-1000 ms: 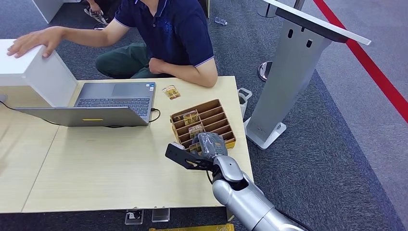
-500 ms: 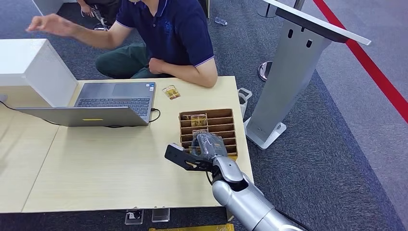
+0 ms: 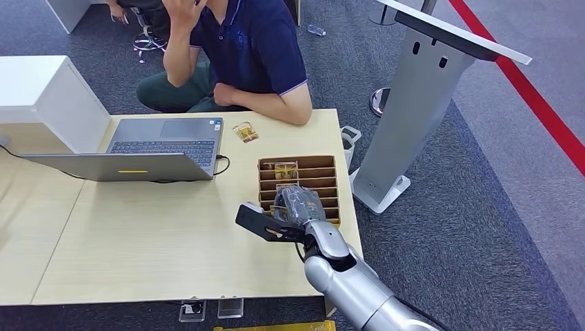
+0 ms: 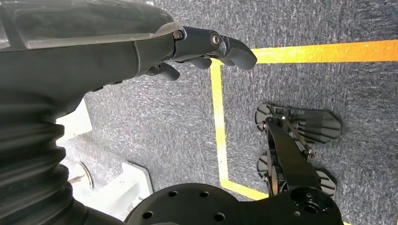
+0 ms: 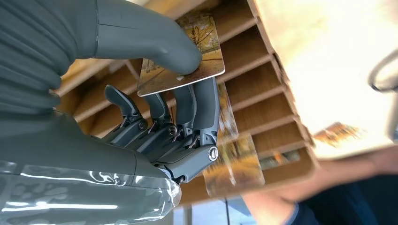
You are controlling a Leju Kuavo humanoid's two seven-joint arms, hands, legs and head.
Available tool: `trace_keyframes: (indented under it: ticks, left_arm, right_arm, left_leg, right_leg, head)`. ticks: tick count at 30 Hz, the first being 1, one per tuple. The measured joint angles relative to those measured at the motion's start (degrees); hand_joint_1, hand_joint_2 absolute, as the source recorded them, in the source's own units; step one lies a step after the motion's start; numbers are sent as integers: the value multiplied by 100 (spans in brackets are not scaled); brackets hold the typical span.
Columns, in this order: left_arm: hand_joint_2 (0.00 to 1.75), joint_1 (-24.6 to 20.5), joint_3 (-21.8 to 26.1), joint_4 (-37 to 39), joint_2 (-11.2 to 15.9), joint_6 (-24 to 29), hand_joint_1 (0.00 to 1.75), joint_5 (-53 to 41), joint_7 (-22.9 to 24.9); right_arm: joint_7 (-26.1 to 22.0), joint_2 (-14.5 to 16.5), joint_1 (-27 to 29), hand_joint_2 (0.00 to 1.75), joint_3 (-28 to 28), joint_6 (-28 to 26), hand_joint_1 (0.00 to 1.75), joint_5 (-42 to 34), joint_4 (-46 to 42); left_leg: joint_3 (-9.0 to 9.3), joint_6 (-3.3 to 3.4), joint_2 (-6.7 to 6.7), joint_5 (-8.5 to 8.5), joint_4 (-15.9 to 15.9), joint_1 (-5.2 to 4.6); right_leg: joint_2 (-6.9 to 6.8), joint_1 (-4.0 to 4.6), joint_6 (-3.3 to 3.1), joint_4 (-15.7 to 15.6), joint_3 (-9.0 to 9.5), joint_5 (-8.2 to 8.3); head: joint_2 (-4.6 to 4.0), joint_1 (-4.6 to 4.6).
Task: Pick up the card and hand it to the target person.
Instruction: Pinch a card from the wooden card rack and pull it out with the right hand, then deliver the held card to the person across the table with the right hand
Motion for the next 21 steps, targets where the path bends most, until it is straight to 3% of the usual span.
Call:
trace_keyframes:
  ticks: [5, 12, 21]
  left_arm:
    - [175, -36, -17, 0, -2, -28, 0, -86, 26]
    - [175, -221, -83, 0, -20, -62, 0, -257, 155]
    - [175, -312, -202, 0, -46, -66, 0, -360, 228]
  right_arm:
    - [-403, 33, -446, 175, -7, -118, 152, -203, -36]
    - [-1100, 290, -1586, 175, -41, -483, 152, -375, 555]
    - [-1192, 735, -2605, 175, -52, -864, 152, -127, 1752]
  left_leg:
    - [0, 1, 1, 2, 0, 0]
    - [-1, 0, 0, 5, 0, 0]
    - [-5, 0, 0, 5, 0, 0]
  right_leg:
    - [0, 0, -1, 1, 0, 1]
    - [-1, 0, -3, 4, 0, 4]
    - [0, 0, -3, 5, -4, 3]
  head:
    - [0, 2]
    - [0, -2]
    - [0, -2]
